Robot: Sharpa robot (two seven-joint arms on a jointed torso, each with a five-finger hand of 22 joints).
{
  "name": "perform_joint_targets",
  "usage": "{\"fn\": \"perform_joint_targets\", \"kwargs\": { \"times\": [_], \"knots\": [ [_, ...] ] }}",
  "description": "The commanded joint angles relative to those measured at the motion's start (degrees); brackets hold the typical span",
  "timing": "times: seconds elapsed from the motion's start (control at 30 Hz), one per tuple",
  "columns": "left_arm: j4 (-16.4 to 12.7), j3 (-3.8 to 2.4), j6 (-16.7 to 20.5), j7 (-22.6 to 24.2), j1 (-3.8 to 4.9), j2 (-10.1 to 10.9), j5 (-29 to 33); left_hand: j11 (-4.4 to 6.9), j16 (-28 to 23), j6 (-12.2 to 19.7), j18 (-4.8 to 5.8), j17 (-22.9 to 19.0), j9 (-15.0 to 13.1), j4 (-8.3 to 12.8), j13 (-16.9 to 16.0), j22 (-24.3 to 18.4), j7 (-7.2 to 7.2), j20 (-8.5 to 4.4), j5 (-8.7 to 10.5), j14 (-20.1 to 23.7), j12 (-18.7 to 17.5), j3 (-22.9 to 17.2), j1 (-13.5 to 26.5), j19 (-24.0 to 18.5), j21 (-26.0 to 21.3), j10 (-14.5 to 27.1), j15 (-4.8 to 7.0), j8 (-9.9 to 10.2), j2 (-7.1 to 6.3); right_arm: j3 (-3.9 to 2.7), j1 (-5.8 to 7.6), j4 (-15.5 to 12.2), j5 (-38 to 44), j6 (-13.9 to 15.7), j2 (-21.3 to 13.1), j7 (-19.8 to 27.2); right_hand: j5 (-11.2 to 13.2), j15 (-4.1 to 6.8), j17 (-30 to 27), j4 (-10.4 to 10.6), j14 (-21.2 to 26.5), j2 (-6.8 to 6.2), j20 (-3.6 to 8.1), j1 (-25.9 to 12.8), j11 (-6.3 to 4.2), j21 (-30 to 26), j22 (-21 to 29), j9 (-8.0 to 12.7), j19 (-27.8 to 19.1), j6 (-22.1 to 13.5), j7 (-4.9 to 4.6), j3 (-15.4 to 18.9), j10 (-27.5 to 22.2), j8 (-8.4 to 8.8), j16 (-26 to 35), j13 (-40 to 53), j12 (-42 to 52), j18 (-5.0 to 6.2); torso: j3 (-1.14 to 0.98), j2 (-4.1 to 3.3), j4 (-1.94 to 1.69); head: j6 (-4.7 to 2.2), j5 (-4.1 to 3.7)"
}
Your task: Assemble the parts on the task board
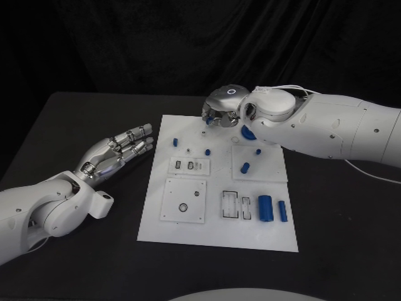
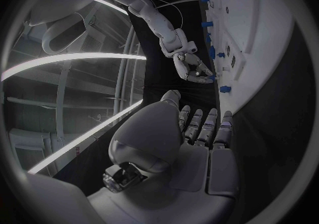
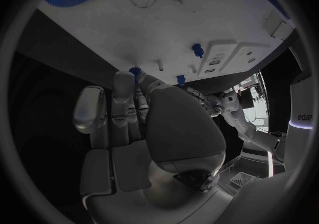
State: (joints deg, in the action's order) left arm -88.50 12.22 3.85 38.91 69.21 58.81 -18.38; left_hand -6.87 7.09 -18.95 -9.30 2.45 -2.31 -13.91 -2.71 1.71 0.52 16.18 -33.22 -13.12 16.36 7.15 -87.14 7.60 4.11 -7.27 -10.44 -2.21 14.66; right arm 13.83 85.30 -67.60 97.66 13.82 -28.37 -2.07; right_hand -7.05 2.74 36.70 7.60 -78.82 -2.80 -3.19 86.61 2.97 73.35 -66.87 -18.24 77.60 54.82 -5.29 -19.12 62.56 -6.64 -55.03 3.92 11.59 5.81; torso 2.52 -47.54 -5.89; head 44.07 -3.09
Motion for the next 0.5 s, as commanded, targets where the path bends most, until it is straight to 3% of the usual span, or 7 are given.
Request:
{"fn": "perform_joint_targets", "kwargs": {
  "times": [0.03,0.33,0.43,0.47,0.5],
  "knots": [
    [0.03,-0.04,-0.87,14.11,0.1,-0.19,0.03,-0.29,-0.31,-0.03,-0.55,-0.05,-0.07,0.04,-0.01,-0.03,0.13,-0.03,-0.35,0.36,0.07,-0.28,-0.21,-0.2,-0.18,0.04,-0.04,-0.27,-0.18,0.15,-0.47,0.21,0.12,-1.37,0.17,0.38,0.31,0.0,-0.14,0.42,0.28,-0.1,-0.3,-0.7,0.07,-0.41,0.17,0.06,-0.12,-0.56,-0.06,-0.02,-0.46,0.36,0.26,0.02,-0.28,-0.34,0.02,0.01,-0.01,0.17,-0.26],
    [0.33,-0.04,-1.09,13.99,0.1,-0.38,0.03,-0.31,-0.32,0.0,-0.56,-0.06,-0.06,0.05,0.01,-0.02,0.16,0.0,-0.35,0.38,0.04,-0.36,-0.21,-0.15,-0.15,0.09,-0.07,-0.26,-0.15,0.14,-0.72,0.6,-1.87,-2.71,0.74,0.03,0.72,-0.07,-0.15,0.67,0.54,-0.24,-0.39,-1.03,0.16,-0.56,0.13,0.17,-0.28,-1.14,0.19,-0.04,-1.0,0.87,0.4,0.02,-1.2,-0.32,0.02,0.0,0.01,0.4,-0.17],
    [0.43,-0.04,-1.11,13.96,0.1,-0.45,0.03,-0.34,-0.32,0.06,-0.56,-0.06,-0.05,0.08,0.01,-0.01,0.2,0.03,-0.35,0.41,0.06,-0.44,-0.21,-0.14,-0.15,0.12,-0.1,-0.24,-0.12,0.14,-0.76,0.86,-2.59,-4.09,0.92,-0.69,0.82,-0.54,-0.96,0.94,1.01,-0.62,-0.65,-1.47,1.01,-1.13,0.69,0.43,-0.73,-2.25,0.22,0.05,-2.34,1.63,1.07,-0.09,-2.32,-0.23,0.02,0.02,0.0,0.44,-0.12],
    [0.45,-0.04,-1.12,13.93,0.1,-0.46,0.03,-0.34,-0.32,0.06,-0.56,-0.06,-0.05,0.08,0.01,-0.01,0.2,0.03,-0.35,0.41,0.06,-0.44,-0.21,-0.14,-0.15,0.12,-0.1,-0.24,-0.12,0.14,-0.77,0.94,-2.73,-4.52,0.96,-0.95,1.67,-1.08,-2.95,1.39,2.23,-1.18,-1.04,-2.2,1.59,-2.52,2.19,1.07,-1.86,-4.75,0.86,0.39,-4.33,2.95,2.76,-0.11,-3.53,0.12,0.02,0.02,0.0,0.44,-0.12],
    [0.48,-0.04,-1.1,13.89,0.1,-0.47,0.03,-0.34,-0.32,0.06,-0.56,-0.06,-0.05,0.08,0.01,-0.01,0.2,0.03,-0.35,0.41,0.06,-0.44,-0.21,-0.14,-0.15,0.12,-0.1,-0.24,-0.12,0.14,-0.78,1.0,-2.88,-5.01,0.98,-1.29,1.78,-1.2,-3.33,1.48,2.56,-1.38,-1.23,-2.38,1.74,-2.85,2.43,1.35,-2.13,-5.65,1.1,0.51,-4.95,3.11,3.12,-0.04,-3.87,0.19,0.04,0.03,-0.01,0.43,-0.1]
  ]
}}
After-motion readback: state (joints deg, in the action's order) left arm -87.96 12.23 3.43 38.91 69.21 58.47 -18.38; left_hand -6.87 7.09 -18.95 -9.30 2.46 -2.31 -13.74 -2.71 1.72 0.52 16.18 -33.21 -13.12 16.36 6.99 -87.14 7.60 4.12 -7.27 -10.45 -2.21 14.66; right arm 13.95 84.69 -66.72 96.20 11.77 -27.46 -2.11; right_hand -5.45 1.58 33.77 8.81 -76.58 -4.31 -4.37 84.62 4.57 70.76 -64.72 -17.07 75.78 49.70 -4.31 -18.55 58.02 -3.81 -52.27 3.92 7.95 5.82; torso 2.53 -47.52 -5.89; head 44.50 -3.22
